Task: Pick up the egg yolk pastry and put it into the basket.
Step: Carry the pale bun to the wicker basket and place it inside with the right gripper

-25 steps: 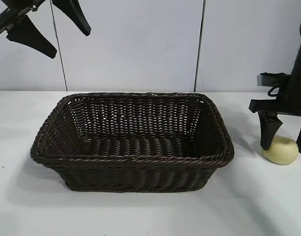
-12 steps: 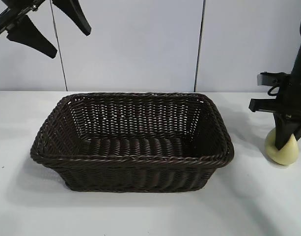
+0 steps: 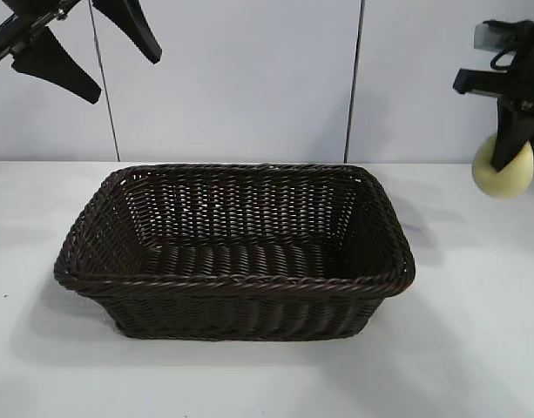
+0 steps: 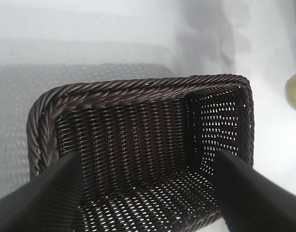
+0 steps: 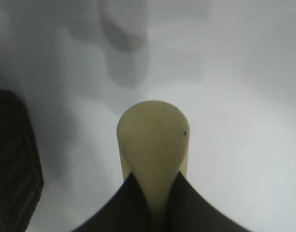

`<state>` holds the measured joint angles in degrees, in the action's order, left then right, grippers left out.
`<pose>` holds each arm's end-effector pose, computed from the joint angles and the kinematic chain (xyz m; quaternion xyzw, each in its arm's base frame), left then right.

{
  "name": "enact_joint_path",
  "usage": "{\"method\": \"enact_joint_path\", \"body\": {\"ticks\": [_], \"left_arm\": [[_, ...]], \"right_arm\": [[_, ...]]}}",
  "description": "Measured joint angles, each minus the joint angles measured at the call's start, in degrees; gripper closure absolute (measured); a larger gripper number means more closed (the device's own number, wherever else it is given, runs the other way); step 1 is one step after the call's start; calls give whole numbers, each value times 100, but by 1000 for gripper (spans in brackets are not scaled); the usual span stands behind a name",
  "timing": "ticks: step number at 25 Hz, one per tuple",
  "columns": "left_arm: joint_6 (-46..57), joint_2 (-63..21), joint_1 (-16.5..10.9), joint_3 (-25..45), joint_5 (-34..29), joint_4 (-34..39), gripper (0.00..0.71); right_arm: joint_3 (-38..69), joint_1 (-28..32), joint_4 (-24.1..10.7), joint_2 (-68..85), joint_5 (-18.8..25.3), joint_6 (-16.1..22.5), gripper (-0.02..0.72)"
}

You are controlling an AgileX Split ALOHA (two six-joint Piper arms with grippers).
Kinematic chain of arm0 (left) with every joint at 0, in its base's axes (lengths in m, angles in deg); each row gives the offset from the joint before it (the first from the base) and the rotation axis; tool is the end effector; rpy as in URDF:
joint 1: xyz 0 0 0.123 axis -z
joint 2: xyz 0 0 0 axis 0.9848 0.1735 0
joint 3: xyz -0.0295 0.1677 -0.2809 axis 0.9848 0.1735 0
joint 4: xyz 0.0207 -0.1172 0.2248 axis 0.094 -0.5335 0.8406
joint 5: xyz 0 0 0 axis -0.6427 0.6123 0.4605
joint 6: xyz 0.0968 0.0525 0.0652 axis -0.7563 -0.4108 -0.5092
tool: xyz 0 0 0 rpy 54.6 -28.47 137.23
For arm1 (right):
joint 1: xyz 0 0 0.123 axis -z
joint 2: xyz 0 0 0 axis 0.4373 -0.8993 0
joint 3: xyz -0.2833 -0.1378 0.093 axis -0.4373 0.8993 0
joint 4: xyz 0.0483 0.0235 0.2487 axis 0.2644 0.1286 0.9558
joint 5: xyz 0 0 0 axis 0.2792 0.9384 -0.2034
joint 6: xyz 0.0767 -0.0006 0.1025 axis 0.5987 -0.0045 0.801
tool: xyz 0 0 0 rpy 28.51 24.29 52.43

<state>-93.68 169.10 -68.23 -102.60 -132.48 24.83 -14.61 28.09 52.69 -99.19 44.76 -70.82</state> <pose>0.3973 -0.1442 0.3106 0.0384 0.9448 -0.2798 0.1661 0.4198 0.0024 0.2649 0.0039 0.9927 0.0685 0.0994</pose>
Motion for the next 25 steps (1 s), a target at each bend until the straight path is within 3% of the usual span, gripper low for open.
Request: {"method": "enact_joint_path", "body": {"ticks": [12, 25], "left_arm": [[0, 0, 0, 0, 0, 0, 169], [0, 0, 0, 0, 0, 0, 169]], "right_arm": [[-50, -172, 576, 219, 236, -100, 675], [-52, -1975, 640, 214, 88, -130, 679]]}}
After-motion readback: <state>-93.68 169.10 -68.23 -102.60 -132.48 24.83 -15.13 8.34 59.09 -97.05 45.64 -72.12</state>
